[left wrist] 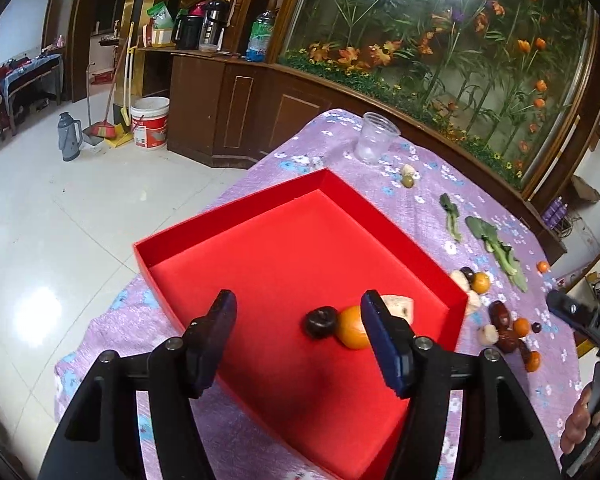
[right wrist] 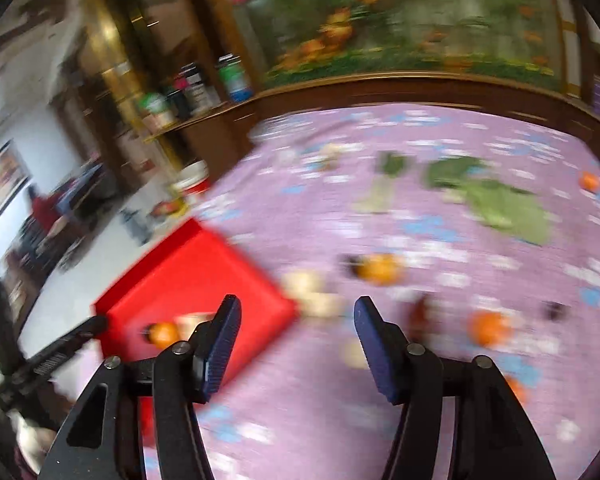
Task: Organize fruits
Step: 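Bring both open tools back over the remaining fruit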
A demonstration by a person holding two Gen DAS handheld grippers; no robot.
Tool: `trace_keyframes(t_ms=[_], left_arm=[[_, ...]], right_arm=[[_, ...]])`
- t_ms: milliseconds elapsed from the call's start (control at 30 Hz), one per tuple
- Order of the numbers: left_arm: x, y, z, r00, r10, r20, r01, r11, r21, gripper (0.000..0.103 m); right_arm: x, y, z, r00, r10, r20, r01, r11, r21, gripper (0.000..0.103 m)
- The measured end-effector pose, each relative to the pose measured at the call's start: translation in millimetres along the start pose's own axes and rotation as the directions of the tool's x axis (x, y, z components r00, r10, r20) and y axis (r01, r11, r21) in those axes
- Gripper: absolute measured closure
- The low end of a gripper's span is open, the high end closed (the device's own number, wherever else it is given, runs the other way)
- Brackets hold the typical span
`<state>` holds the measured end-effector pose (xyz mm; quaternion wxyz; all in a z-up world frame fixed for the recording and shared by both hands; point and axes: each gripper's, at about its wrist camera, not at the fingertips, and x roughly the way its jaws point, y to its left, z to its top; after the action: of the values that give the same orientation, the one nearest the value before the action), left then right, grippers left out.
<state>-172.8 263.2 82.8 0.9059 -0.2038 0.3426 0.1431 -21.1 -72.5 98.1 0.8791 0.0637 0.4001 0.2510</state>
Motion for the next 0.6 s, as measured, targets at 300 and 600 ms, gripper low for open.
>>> trace_keyframes(t_ms=[300,600], left_arm=[[3.8,-65.1,-12.7,0.996,-0.075,-0.048,0.081,0.988,0.128,0.038],[20.5,-128.0,-33.8,0.982,-0.121,-0.142,0.153,0.957,0.245,0.037]], right_arm=[[-28.3,-110.6,-43.3,0.991,-0.121,-0.051,0.128,0.978,0.162,0.039],[-20.5,-117.7,-55.3,0.997,-0.069,-0.045,0.074,0.988,0.133,0.039]])
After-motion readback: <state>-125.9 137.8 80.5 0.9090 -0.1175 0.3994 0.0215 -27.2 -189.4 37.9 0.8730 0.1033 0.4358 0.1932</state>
